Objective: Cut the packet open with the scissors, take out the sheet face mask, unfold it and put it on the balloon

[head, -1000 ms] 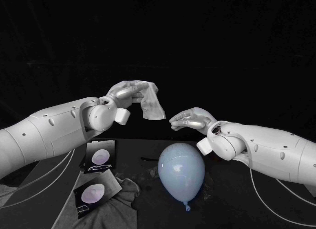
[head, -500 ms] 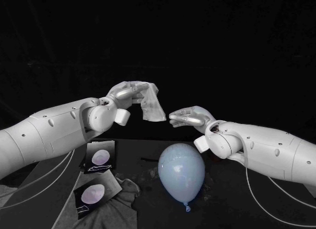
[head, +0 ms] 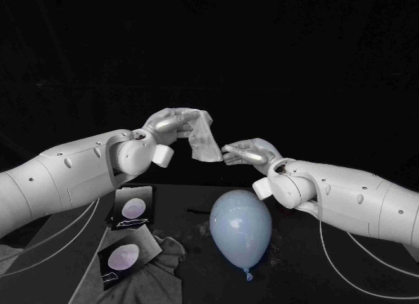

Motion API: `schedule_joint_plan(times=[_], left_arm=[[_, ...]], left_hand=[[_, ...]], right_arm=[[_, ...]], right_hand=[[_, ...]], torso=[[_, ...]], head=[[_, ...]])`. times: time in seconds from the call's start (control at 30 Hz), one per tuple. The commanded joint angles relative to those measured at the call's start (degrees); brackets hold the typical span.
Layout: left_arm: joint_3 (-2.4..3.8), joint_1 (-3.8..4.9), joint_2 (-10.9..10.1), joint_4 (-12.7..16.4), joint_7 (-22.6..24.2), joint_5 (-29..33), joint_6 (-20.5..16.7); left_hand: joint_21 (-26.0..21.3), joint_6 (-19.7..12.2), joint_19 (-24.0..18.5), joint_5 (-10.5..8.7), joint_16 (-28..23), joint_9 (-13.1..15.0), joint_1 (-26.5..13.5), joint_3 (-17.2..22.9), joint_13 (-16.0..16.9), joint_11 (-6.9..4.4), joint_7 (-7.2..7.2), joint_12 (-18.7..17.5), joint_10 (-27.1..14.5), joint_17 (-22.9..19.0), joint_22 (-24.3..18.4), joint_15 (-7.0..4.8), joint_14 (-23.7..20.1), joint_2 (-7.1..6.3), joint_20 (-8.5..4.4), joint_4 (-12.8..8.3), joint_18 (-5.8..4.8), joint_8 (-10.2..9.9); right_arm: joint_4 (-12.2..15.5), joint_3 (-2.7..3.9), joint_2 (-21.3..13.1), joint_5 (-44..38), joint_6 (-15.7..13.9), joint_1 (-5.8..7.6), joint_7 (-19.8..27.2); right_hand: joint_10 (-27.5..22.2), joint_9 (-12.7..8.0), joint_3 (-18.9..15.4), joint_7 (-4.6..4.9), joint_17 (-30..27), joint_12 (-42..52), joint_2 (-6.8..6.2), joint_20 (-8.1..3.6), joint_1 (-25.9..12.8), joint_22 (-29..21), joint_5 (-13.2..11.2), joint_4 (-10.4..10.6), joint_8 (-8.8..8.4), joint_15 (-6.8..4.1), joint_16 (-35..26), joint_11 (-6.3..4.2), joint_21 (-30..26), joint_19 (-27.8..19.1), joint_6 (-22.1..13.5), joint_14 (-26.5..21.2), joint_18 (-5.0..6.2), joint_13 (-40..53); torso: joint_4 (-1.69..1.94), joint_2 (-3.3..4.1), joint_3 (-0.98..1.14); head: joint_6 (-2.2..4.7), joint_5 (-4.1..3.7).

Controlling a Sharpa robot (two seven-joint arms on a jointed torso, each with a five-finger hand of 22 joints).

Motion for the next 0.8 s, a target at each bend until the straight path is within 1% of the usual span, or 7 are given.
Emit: schedule_joint_plan(times=[0.03, 0.33, 0.5, 0.57, 0.6, 0.67, 0.8], left_arm=[[0.09, 0.12, 0.07, 0.26, 0.25, 0.03, 1.48], [0.09, 0.13, -0.01, 0.73, 0.18, -0.01, 2.00], [0.09, 0.13, -0.06, 0.88, 0.14, -0.10, 2.04], [0.09, 0.13, -0.08, 0.96, 0.12, -0.11, 2.05], [0.09, 0.13, -0.10, 1.01, 0.11, -0.12, 2.06], [0.09, 0.13, -0.13, 1.13, 0.06, -0.13, 2.10], [0.09, 0.13, -0.17, 1.33, -0.04, -0.17, 2.17]], left_hand=[[-0.23, 0.30, 0.39, 0.17, 0.04, 7.09, -0.09, 0.39, 0.07, 0.06, 1.44, 0.15, 0.49, -0.10, -0.07, -0.27, 0.10, 0.68, -0.10, -0.11, 0.91, 0.37], [-0.23, 0.30, 0.39, 0.17, 0.04, 7.09, -0.09, 0.39, 0.07, 0.06, 1.44, 0.15, 0.49, -0.10, -0.07, -0.27, 0.10, 0.68, -0.10, -0.11, 0.91, 0.37], [-0.23, 0.30, 0.39, 0.17, 0.04, 7.09, -0.09, 0.39, 0.07, 0.06, 1.44, 0.15, 0.49, -0.10, -0.07, -0.27, 0.10, 0.68, -0.10, -0.11, 0.91, 0.37], [-0.23, 0.30, 0.39, 0.17, 0.04, 7.09, -0.09, 0.39, 0.07, 0.06, 1.44, 0.15, 0.49, -0.10, -0.07, -0.27, 0.10, 0.68, -0.10, -0.11, 0.91, 0.37], [-0.23, 0.30, 0.39, 0.17, 0.04, 7.09, -0.09, 0.39, 0.07, 0.06, 1.44, 0.15, 0.49, -0.10, -0.07, -0.27, 0.10, 0.68, -0.10, -0.11, 0.91, 0.37], [-0.23, 0.30, 0.39, 0.17, 0.04, 7.09, -0.09, 0.39, 0.07, 0.06, 1.44, 0.15, 0.49, -0.10, -0.07, -0.27, 0.10, 0.68, -0.10, -0.11, 0.91, 0.37], [-0.23, 0.30, 0.39, 0.17, 0.04, 7.09, -0.09, 0.39, 0.07, 0.06, 1.44, 0.15, 0.49, -0.10, -0.07, -0.27, 0.10, 0.68, -0.10, -0.11, 0.91, 0.37]], right_arm=[[-0.09, 0.02, 0.35, 0.78, 2.96, 0.00, 1.60], [-0.56, 0.03, 1.10, 2.01, 5.65, -0.04, 1.72], [-0.32, 0.03, 1.14, 3.36, 6.45, -0.05, 2.12], [-0.15, 0.03, 1.16, 4.12, 6.51, -0.06, 2.47], [-0.05, 0.03, 1.17, 4.45, 6.59, -0.06, 2.65], [0.11, 0.03, 1.25, 4.88, 6.84, -0.07, 2.94], [0.36, 0.04, 1.48, 5.40, 7.53, -0.09, 3.41]], right_hand=[[0.31, -0.12, 0.06, 1.91, 0.11, -0.44, 0.75, 0.02, 0.17, -0.41, -0.24, 0.71, -0.45, 0.05, 0.28, -0.32, -0.56, -0.28, 0.49, 0.07, 0.32, -0.08], [0.76, -0.15, 0.75, 1.67, 0.18, -1.12, 2.03, 0.04, 1.17, -1.13, -0.24, 1.72, -0.64, 0.00, 0.34, -0.47, -1.47, -0.38, 0.71, -0.07, 0.38, -0.09], [0.64, -0.25, 0.43, 1.70, 0.16, -1.61, 1.58, 0.07, 1.20, -1.43, -0.25, 2.22, -0.97, 0.05, 0.22, -0.38, -1.80, -0.26, 0.34, -0.41, 0.39, -0.12], [0.30, -0.40, -1.79, 2.06, 0.14, -2.18, -0.98, 0.09, -0.33, -1.76, -0.27, 3.55, -1.39, 0.25, 0.04, -0.07, -2.18, -0.18, -0.11, -0.91, 0.28, -0.11], [-0.23, -0.53, -4.24, 2.44, 0.08, -2.76, -3.29, 0.09, -2.07, -2.14, -0.30, 4.99, -1.78, 0.56, -0.25, 0.24, -2.70, -0.39, -0.61, -1.64, 0.01, -0.10], [-1.12, -0.75, -7.46, 3.06, -0.07, -3.62, -6.14, 0.12, -3.25, -3.56, -0.25, 6.08, -2.50, 1.11, -0.93, 0.81, -4.52, -2.30, -1.66, -3.28, -0.57, -0.09], [-2.31, -1.00, -10.85, 3.85, -0.13, -4.56, -8.01, 0.12, -2.89, -6.25, -0.26, 6.64, -3.53, 1.89, -1.68, 1.54, -7.64, -5.91, -3.26, -5.61, -1.36, -0.02]], torso=[[-0.04, -0.01, -0.01], [-0.02, -0.04, 0.00], [-0.06, -0.05, 0.03], [-0.05, -0.05, 0.02], [-0.05, -0.04, 0.02], [-0.05, -0.04, 0.03], [-0.06, -0.05, 0.04]], head=[[0.01, -0.02], [0.10, -0.03], [0.11, 0.14], [0.15, 0.13], [0.17, 0.12], [0.18, 0.12], [0.16, 0.12]])
